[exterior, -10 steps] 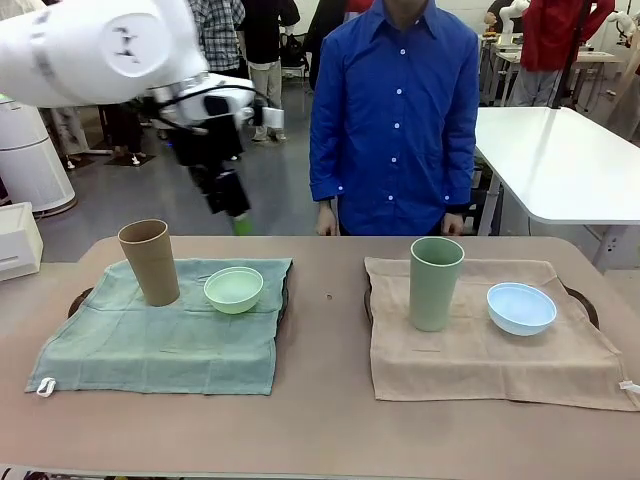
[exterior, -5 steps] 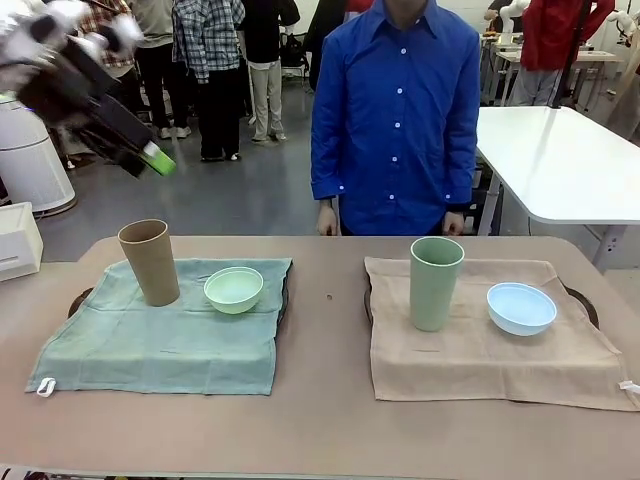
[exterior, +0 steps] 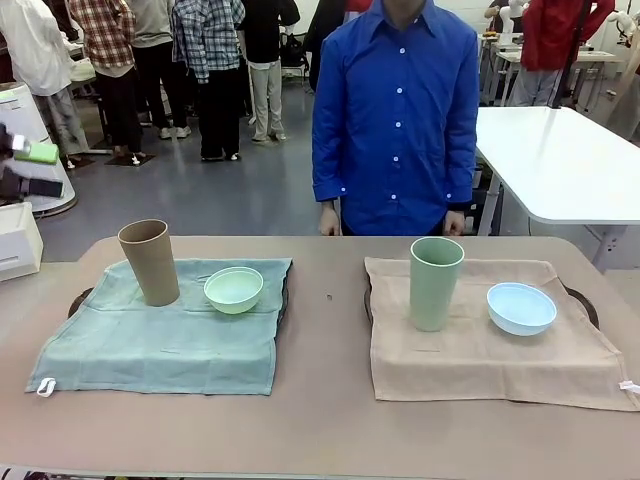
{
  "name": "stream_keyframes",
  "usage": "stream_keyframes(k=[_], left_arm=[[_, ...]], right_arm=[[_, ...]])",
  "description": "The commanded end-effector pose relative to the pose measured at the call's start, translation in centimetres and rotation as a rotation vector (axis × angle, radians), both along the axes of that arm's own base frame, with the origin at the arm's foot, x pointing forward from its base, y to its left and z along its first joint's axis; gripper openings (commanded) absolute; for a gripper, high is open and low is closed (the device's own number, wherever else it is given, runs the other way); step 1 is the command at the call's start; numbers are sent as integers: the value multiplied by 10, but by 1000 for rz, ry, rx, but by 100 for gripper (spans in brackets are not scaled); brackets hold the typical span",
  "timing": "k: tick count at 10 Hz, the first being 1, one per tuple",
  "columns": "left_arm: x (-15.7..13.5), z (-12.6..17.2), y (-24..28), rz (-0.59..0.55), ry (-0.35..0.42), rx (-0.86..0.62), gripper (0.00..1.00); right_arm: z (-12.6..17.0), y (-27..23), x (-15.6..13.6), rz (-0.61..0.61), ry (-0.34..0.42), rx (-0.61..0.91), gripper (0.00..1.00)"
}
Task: Set up a tray with a mat and arrange the tableware.
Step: Place the Picnic Bowl and Reusable plastic cup back onto the Handle tray in front of the human's position.
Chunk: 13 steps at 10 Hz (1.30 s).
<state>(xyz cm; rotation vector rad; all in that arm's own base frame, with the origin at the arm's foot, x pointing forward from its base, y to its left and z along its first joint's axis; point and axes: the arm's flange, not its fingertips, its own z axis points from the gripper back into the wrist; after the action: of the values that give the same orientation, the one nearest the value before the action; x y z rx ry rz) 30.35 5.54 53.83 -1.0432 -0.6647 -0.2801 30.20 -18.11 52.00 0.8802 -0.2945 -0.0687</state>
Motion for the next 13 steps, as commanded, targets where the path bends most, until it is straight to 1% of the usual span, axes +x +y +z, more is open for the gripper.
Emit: stream_keyframes(k=[1, 3, 5, 7, 8, 9, 13], left_arm=[[3, -31, 13, 40, 62, -89, 100], [-1, -40, 25, 58, 90, -109, 100], [3, -27, 25, 42, 85, -62, 100], [0, -16, 21, 59, 86, -44, 100], [5, -31, 28, 53, 115, -59, 100], [5, -31, 28, 53, 115, -59, 100], [5, -31, 28, 53, 115, -59, 100]], right_arm=[[-14, -1, 6, 45, 37, 54, 100], [-32, -1, 2, 78, 52, 91, 100], [-42, -4, -1, 62, 76, 104, 100], [-40, -9, -7, 34, 84, 80, 100], [-39, -10, -5, 29, 82, 44, 100], [-41, -11, -4, 40, 100, 81, 100], [-41, -11, -4, 40, 100, 81, 100]])
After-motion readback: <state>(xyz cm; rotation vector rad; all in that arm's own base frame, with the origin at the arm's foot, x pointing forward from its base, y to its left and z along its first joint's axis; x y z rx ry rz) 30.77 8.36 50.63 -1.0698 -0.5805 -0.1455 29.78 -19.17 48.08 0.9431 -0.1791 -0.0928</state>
